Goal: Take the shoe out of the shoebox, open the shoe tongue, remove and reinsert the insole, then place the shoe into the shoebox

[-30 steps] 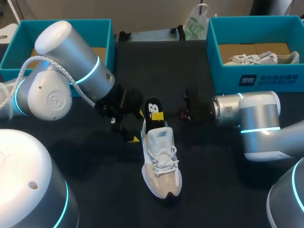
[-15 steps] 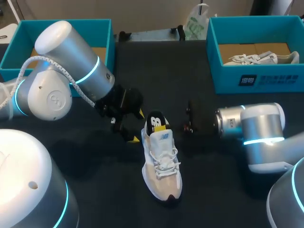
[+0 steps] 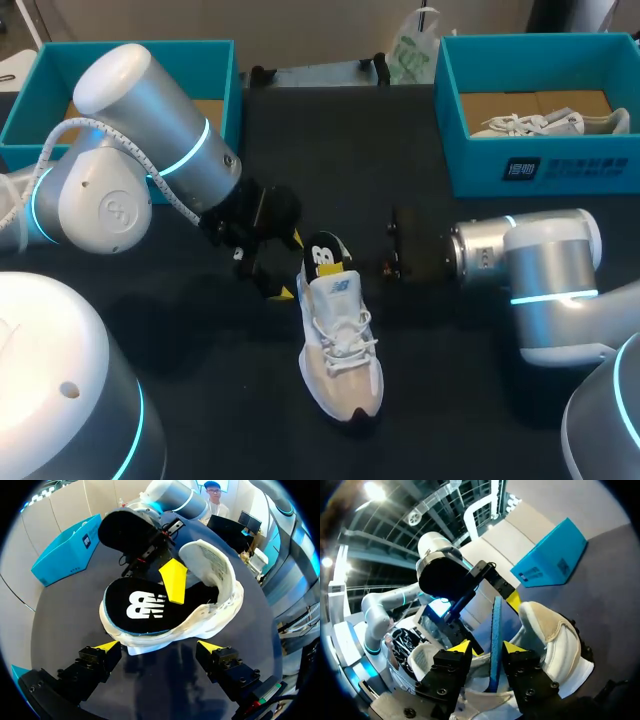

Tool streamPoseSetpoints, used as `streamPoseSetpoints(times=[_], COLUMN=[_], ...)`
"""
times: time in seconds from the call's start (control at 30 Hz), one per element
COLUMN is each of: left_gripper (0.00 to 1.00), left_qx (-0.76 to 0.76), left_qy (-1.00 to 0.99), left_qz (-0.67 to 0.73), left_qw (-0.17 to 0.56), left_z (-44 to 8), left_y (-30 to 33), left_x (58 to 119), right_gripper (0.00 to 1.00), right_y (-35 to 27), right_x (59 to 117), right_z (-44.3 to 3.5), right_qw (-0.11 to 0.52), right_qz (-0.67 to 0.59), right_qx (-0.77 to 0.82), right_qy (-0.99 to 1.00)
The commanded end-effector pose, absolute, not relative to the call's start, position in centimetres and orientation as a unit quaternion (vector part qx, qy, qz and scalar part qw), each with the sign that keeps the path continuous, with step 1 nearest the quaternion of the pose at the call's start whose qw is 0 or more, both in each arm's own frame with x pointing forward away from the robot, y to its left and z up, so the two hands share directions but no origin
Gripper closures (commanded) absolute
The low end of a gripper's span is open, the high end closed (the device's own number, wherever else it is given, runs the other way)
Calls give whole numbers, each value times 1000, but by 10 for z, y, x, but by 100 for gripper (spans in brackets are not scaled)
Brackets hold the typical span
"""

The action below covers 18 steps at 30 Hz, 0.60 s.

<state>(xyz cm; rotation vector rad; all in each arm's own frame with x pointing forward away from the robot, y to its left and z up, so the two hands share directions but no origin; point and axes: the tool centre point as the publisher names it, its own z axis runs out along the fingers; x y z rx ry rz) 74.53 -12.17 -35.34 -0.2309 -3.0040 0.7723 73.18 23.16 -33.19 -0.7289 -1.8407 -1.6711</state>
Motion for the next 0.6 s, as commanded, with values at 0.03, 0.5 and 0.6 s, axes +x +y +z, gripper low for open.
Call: streamPoseSetpoints(times=[0.03,0.5,0.6], left_gripper=[0,0,0], left_qx=[-74,-74,-74], left_qy=[-966,-966,-966], left_qz=[248,248,248], left_qw=[16,16,16], left_z=[-354,-354,-354], left_y=[-122,-122,-122], left_x=[745,745,745], right_gripper=[61,100,100], right_y=[234,234,232], right_x=[737,762,764], right_z=[-326,-320,-326], right_qw=[270,269,277], right_qz=[-617,-625,-623], right_qx=[-269,-265,-275], right_qy=[-689,-683,-678])
